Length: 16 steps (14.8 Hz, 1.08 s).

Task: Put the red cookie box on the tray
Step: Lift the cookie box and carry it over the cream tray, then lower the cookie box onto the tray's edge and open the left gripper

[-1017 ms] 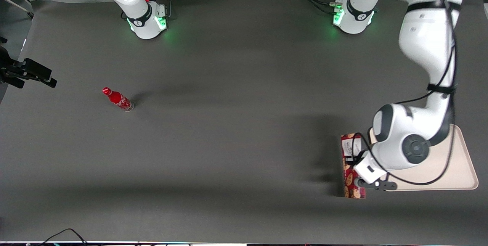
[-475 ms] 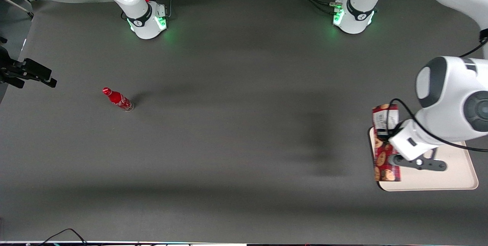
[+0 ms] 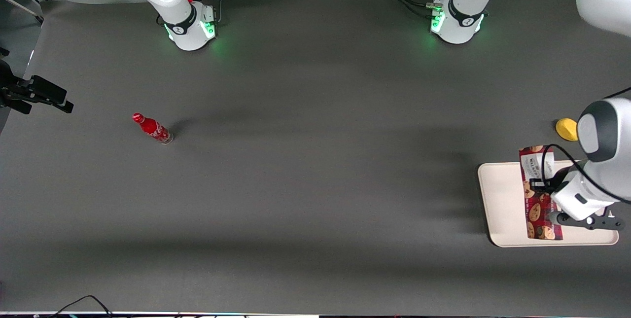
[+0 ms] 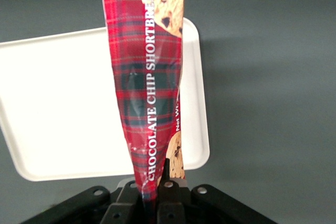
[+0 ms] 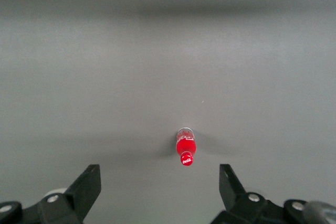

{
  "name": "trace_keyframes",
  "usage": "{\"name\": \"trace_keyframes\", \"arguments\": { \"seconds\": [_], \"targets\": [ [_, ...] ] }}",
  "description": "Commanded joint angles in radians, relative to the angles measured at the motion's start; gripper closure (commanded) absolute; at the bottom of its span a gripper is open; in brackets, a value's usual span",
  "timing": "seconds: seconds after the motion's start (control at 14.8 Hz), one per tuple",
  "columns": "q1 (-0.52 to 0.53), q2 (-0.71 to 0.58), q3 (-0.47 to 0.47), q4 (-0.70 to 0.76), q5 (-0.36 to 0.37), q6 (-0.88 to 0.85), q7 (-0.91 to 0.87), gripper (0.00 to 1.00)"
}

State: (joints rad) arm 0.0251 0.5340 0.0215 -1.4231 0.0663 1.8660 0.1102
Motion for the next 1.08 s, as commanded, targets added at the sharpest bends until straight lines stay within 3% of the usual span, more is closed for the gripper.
{"name": "trace_keyframes", "arguments": {
  "seconds": [0.0,0.27,0.47,0.75,1.02],
  "targets": [
    [0.018,0.044,0.002,-0.043,-0.039,0.094,-0.018,1.0],
    [0.042,0.047,0.024,-0.097,-0.042,0.157,0.034,1.0],
    [0.099,0.055,0.047,-0.096,-0.037,0.16,0.182,1.0],
    [0.122,0.095,0.156,-0.088,-0.062,0.261,0.422,1.0],
    [0.221,0.167,0.181,-0.045,-0.195,0.289,0.583,1.0]
  ]
}}
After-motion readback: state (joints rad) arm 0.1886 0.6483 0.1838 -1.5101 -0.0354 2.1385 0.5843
